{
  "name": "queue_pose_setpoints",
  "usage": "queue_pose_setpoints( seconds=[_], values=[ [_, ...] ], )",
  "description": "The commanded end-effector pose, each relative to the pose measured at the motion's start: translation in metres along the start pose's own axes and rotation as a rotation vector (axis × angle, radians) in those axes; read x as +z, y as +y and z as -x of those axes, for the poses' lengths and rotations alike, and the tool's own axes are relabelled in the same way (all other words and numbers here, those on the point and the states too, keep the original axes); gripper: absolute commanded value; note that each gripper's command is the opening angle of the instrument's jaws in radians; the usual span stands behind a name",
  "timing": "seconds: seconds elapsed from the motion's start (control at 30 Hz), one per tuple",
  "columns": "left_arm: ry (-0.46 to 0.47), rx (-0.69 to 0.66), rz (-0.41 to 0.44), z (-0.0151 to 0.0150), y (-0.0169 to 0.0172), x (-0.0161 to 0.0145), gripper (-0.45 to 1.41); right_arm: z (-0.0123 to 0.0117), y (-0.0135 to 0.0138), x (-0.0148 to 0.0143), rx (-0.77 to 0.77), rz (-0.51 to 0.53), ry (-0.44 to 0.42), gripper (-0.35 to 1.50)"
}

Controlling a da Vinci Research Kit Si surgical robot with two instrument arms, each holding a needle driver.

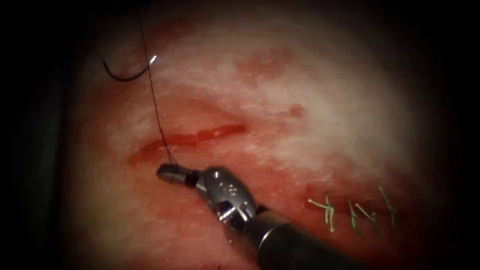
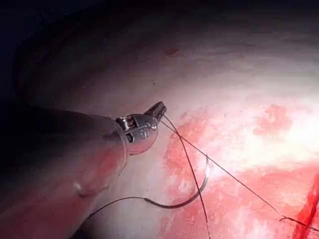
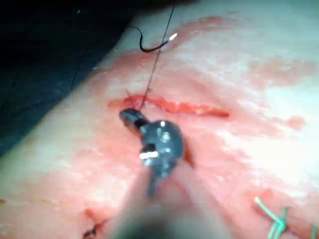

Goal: Wound Closure

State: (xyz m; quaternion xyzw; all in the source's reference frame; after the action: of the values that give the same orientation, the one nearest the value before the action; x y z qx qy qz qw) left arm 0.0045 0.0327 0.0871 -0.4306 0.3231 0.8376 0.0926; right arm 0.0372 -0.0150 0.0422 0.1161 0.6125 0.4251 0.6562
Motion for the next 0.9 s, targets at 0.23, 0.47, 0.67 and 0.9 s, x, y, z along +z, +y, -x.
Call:
queue_pose_setpoints(
  seconds=[0.23, 0.47, 0.67, 0.9],
  values=[
    [-0.032, 0.043, 0.005, 0.0009, -0.0018, 0.0013, -0.45, 0.0, 0.0012, 0.0018, -0.009, 0.0, 0.004, -0.35],
    [-0.075, 0.072, 0.0, 0.0027, -0.0039, 0.001, -0.45, 0.0009, 0.0011, 0.0014, -0.017, -0.006, 0.006, -0.35],
    [-0.098, 0.076, -0.008, 0.0049, -0.0049, 0.0008, -0.45, 0.0009, -0.0003, 0.0004, -0.019, -0.007, 0.008, -0.35],
    [-0.114, 0.085, -0.013, 0.0059, -0.0055, 0.0011, -0.45, 0.0008, -0.0007, -0.0003, -0.018, -0.006, 0.013, -0.35]
  ],
)
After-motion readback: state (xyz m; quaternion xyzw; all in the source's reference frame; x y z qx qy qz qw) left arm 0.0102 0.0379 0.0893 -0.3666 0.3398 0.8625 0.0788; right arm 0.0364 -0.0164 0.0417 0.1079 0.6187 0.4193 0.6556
